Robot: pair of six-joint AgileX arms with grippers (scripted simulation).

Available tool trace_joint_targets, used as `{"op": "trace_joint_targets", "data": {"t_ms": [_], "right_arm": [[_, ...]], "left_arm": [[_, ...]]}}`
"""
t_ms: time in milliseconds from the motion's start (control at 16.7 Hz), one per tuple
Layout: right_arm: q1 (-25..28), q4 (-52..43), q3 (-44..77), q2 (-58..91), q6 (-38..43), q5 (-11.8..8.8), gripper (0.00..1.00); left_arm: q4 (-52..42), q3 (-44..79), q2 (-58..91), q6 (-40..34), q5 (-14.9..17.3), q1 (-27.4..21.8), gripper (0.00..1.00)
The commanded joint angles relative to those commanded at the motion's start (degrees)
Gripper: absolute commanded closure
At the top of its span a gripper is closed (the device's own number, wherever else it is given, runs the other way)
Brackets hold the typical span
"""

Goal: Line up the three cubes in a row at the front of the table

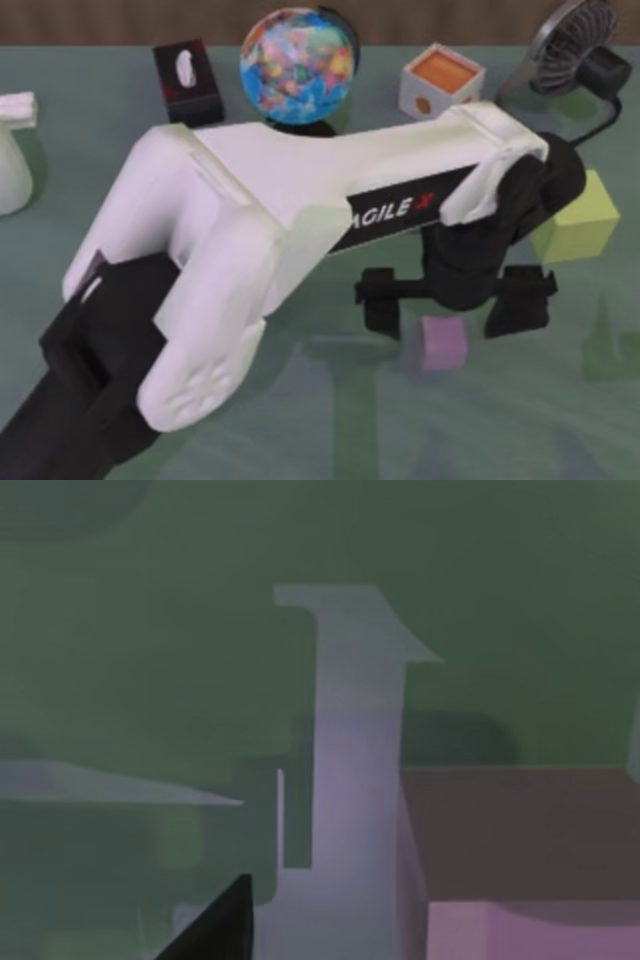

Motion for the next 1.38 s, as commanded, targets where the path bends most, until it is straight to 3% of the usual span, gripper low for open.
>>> {"op": "trace_joint_targets", "data": {"t_ms": [360, 720, 1080, 1380], "right_arm": [[0.0, 0.0, 0.0, 0.0, 0.0, 0.0, 0.0], [0.0, 0.0, 0.0, 0.0, 0.0, 0.0, 0.0], [0.0, 0.0, 0.0, 0.0, 0.0, 0.0, 0.0], [0.0, 0.0, 0.0, 0.0, 0.0, 0.0, 0.0]], "left_arm": [[-1.0, 1.0, 0.0, 0.0, 0.0, 0.0, 0.0], [-13.2, 11.9, -1.0, -0.4, 0.0, 0.7, 0.0], [-14.6, 13.3, -1.2, -0.3, 0.0, 0.6, 0.0], [-12.8, 8.8, -3.7, 8.9, 0.1, 3.7, 0.0]]}}
